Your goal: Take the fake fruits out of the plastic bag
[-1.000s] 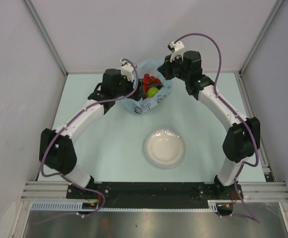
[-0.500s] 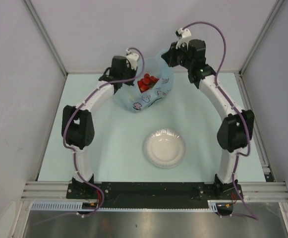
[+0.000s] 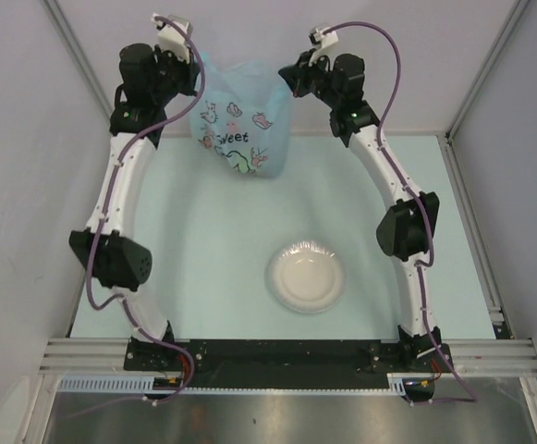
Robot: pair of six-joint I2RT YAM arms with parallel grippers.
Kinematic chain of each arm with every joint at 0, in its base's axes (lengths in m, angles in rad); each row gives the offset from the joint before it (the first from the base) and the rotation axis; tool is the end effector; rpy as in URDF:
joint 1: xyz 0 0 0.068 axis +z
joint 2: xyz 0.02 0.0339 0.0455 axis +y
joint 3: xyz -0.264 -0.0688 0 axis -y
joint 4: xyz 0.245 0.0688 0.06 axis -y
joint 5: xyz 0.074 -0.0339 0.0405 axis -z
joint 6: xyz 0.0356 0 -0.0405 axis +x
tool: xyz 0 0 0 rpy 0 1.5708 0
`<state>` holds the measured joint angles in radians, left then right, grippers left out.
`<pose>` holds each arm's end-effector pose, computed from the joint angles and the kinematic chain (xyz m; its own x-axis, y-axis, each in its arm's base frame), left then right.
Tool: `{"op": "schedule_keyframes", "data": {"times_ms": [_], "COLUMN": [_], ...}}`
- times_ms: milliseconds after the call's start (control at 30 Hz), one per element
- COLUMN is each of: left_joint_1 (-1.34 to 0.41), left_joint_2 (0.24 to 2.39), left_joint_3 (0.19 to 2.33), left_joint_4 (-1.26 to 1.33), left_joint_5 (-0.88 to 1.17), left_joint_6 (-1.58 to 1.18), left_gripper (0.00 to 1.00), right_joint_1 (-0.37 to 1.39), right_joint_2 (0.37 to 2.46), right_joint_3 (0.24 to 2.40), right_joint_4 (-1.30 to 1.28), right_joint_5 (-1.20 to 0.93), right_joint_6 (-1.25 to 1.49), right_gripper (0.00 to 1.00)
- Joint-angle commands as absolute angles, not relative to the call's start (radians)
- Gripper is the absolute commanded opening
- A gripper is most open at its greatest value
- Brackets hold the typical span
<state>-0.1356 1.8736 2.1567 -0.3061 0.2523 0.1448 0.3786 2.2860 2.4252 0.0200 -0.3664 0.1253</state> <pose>0.4205 -0.0663 0.4890 0.0320 0.1367 -0.9901 0.3775 0.9156 0.1386 0.4908 0.2090 0.4232 0.0619 0.1502 -0.9867 -0.6869 0.7237 0.0670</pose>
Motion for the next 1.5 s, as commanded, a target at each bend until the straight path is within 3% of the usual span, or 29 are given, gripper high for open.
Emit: {"op": "schedule_keyframes", "data": {"times_ms": [0, 133, 300, 333, 367, 467, 633, 800, 900, 967, 1167, 1300, 1467], "left_joint_1": [-0.146, -0.146, -0.149, -0.150, -0.149, -0.149, -0.143, -0.103, -0.061, -0.016, 0.066, 0.064, 0.061], "left_joint_2": [1.541, 1.274, 1.012, 0.987, 0.959, 0.885, 0.830, 0.830, 0.851, 0.867, 0.905, 0.900, 0.861], "left_joint_3": [1.854, 1.362, 1.028, 0.955, 0.921, 0.821, 0.732, 0.718, 0.739, 0.756, 0.804, 0.752, 0.681], "left_joint_4": [-0.296, -0.296, -0.351, -0.366, -0.370, -0.351, -0.316, -0.321, -0.305, -0.302, -0.324, -0.246, -0.190], "left_joint_5": [0.336, 0.337, 0.342, 0.348, 0.353, 0.402, 0.376, 0.414, 0.422, 0.442, 0.492, 0.512, 0.578], "left_joint_6": [0.189, 0.158, 0.068, 0.055, 0.046, 0.020, 0.006, -0.061, -0.069, -0.069, -0.077, -0.149, -0.273], "left_gripper": [0.00, 0.00, 0.00, 0.00, 0.00, 0.00, 0.00, 0.00, 0.00, 0.00, 0.00, 0.01, 0.02], "right_joint_1": [0.374, 0.393, 0.454, 0.480, 0.491, 0.529, 0.624, 0.768, 0.790, 0.796, 0.810, 0.814, 0.854], "right_joint_2": [2.099, 1.987, 1.840, 1.775, 1.746, 1.620, 1.441, 1.443, 1.543, 1.609, 1.891, 2.006, 2.020], "right_joint_3": [2.283, 2.047, 1.664, 1.613, 1.532, 1.473, 1.468, 1.468, 1.470, 1.470, 1.624, 1.635, 1.589], "right_joint_4": [0.015, -0.038, -0.092, -0.101, -0.110, -0.141, -0.152, -0.112, -0.098, -0.077, -0.018, 0.028, -0.164], "right_joint_5": [-0.462, -0.500, -0.477, -0.462, -0.457, -0.434, -0.387, -0.333, -0.373, -0.432, -0.397, -0.301, -0.238], "right_joint_6": [0.075, 0.081, 0.029, 0.011, 0.003, -0.043, -0.113, -0.215, -0.226, -0.233, -0.210, -0.201, -0.296], "right_gripper": [0.00, 0.00, 0.00, 0.06, 0.27, 0.57, 0.63, 0.63, 0.52, 0.40, 0.25, 0.22, 0.20]}}
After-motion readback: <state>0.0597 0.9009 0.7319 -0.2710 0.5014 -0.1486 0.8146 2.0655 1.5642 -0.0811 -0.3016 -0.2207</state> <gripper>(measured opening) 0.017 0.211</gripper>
